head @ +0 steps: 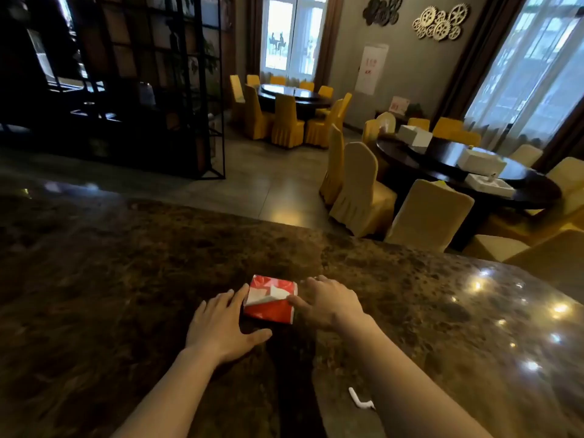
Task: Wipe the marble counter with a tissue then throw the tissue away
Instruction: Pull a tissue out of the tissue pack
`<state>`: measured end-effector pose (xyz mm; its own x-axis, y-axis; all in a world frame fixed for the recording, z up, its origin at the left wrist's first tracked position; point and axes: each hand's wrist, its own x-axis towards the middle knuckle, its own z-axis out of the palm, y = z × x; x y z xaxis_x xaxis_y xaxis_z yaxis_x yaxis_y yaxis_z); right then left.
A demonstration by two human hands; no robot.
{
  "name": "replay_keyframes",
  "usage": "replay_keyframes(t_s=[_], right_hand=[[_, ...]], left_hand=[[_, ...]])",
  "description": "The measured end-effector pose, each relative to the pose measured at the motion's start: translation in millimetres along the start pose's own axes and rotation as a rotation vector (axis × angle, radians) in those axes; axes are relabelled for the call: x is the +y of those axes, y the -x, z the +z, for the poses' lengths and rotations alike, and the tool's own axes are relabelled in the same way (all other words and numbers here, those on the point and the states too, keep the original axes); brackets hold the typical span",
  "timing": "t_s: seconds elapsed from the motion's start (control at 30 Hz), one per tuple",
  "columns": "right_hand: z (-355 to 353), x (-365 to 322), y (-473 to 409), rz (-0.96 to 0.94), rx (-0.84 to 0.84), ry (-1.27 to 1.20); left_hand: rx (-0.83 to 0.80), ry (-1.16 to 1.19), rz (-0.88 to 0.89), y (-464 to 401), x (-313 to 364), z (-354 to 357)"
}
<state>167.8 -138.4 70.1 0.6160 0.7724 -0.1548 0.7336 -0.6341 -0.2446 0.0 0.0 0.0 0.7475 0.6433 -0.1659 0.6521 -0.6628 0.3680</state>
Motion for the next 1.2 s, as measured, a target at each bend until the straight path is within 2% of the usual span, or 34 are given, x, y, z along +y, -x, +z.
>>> replay_keyframes(t_s=[0.17, 0.3, 0.47, 0.7, 0.87, 1.0, 1.2], right_hand=[[27.1, -8.9, -13.3, -0.105, 0.043, 0.001], [46.2, -17.7, -24.1, -0.168, 0.048, -0.062], [67.1, -16.8, -23.7, -0.188, 0.065, -0.067], [66.5, -15.4, -21.0, -0.216, 0.241, -0.033], [50.9, -15.6, -20.7, -0.162, 0.442, -0.242], [35.4, -11.4, -25.6, -0.041, 0.583, -0.512], [27.7, -5.2, -29.2, 0.217, 0.576, -0.914]], left_hand=[[0.044, 0.103, -0.011, -11.1, -2.7, 13.7], [0.077, 0.115, 0.067, -32.9, 1.6, 6.0], [-0.008, 0.037, 0.138, -50.4, 3.6, 9.0], [0.019, 0.005, 0.097, -46.8, 9.3, 17.0], [0.047, 0.067, 0.066, -44.6, 6.7, 18.6], [0.08, 0.146, 0.033, -45.0, 7.7, 18.8], [0.063, 0.145, 0.036, -46.9, 18.2, 18.5]])
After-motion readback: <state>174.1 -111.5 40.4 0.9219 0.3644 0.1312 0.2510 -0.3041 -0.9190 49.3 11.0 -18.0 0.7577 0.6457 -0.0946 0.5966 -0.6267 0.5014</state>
